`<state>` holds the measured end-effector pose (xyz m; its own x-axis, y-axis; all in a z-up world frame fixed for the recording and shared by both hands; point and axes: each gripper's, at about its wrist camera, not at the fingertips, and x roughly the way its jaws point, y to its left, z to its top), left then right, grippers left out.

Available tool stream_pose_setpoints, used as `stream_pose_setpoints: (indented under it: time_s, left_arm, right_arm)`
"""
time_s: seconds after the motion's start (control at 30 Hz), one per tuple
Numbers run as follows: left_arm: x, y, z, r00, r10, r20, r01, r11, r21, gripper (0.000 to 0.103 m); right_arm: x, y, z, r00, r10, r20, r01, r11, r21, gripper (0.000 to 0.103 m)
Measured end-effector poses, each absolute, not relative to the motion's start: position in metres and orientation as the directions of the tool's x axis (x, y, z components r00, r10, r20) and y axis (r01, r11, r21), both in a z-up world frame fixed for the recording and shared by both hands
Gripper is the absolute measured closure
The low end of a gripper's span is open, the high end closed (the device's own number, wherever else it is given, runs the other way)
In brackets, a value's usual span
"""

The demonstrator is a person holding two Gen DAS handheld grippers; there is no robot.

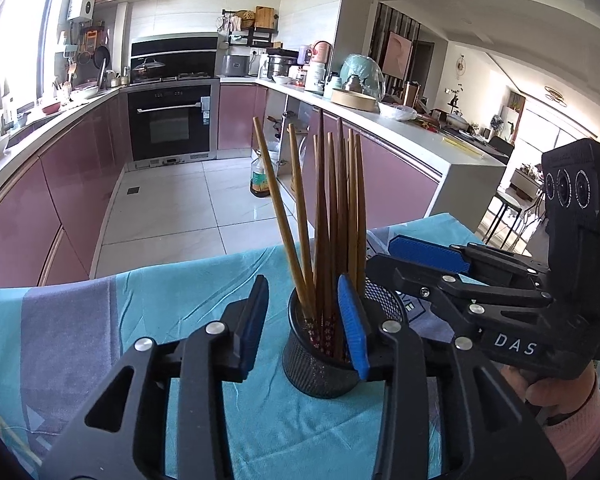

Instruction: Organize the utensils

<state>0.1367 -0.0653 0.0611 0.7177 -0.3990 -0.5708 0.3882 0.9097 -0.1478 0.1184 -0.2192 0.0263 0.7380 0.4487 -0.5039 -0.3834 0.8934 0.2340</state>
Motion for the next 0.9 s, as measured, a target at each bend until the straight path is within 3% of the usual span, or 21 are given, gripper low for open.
stream_pose_setpoints:
  time_s: [0.07,0.1,0.17,0.23,0.4,0.47,0.9]
  left_arm:
    - [0.130,-0.058,0.059,0.730,-0.389,-0.561,0.375,0.915,-0.147,0.052]
    - [0.128,-0.054,0.058,0.736,-0.385,-0.556,0.366,0.918,-0.152,0.041]
    - [0.120,-0.044,0.056,0.754,-0.370,-0.543,0.346,0.926,-0.151,0.038]
    - [0.113,-0.035,0.055,0.775,-0.340,-0.533,0.319,0.938,-0.134,0.026]
    - [0.090,-0.010,0.048,0.836,-0.247,-0.491,0.232,0.968,-0.092,0.007]
    - [0.077,-0.002,0.046,0.864,-0.208,-0.458,0.200,0.977,-0.066,0.006]
    - [0.018,0.036,0.023,0.935,-0.107,-0.339,0.085,0.993,-0.079,0.006]
  right_arm:
    - [0.112,-0.218,0.025,0.745,0.441,-0.501,-0.384,0.897,0.219,0.058]
    - [0.107,-0.217,0.025,0.749,0.437,-0.497,-0.384,0.899,0.211,0.053]
    - [0.099,-0.216,0.023,0.757,0.429,-0.493,-0.383,0.902,0.198,0.046]
    - [0.091,-0.213,0.020,0.767,0.416,-0.489,-0.379,0.908,0.178,0.025]
    - [0.069,-0.206,0.017,0.810,0.360,-0.462,-0.349,0.930,0.113,0.011]
    - [0.060,-0.205,0.017,0.836,0.341,-0.430,-0.333,0.938,0.098,0.007]
    - [0.011,-0.189,0.004,0.925,0.258,-0.279,-0.255,0.966,0.048,0.007]
